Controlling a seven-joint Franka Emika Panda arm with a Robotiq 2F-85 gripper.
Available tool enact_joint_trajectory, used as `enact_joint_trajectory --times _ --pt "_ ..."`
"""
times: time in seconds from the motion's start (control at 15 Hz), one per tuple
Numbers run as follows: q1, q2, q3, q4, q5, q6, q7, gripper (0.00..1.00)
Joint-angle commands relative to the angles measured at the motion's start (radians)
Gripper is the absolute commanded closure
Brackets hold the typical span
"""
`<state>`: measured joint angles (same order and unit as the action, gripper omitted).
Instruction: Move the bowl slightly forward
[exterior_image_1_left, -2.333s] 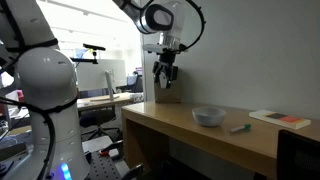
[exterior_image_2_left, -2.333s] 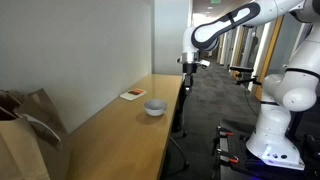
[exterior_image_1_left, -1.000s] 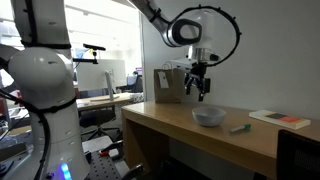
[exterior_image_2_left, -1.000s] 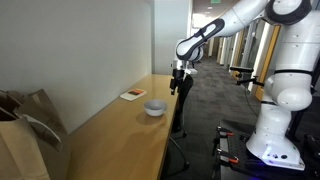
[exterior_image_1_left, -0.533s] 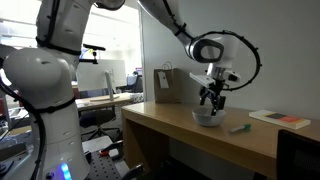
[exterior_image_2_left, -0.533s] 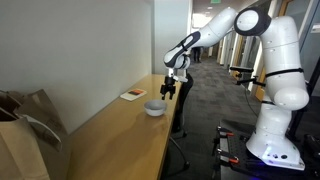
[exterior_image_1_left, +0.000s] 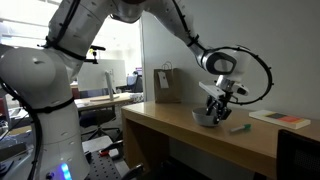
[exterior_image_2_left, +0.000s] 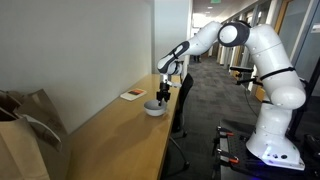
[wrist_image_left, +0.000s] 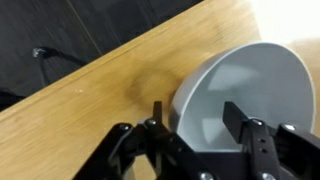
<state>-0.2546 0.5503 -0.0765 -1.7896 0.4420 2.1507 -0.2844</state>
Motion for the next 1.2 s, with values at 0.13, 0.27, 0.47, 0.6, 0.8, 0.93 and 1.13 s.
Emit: enact_joint_trajectory --times 0.13,0.27,0.47,0.6,0.8,0.93,1.13 --pt "0.011 0.015 0.001 0.052 -0.08 -0.034 0.074 0.79" --pt "0.012 0.006 0.005 0.05 -0.098 -0.035 0.083 0.94" --pt "0.018 -0.01 0.011 0.047 -0.118 -0.035 0.087 1.0" --pt "0.03 -0.031 0.019 0.038 -0.13 -0.036 0.072 0.99" --pt "0.065 -0.06 0.034 0.041 -0.171 -0.046 0.07 0.99" --pt "0.097 -0.057 0.04 0.069 -0.214 -0.069 0.087 0.99" --pt "0.143 -0.007 0.037 0.158 -0.276 -0.109 0.149 0.99"
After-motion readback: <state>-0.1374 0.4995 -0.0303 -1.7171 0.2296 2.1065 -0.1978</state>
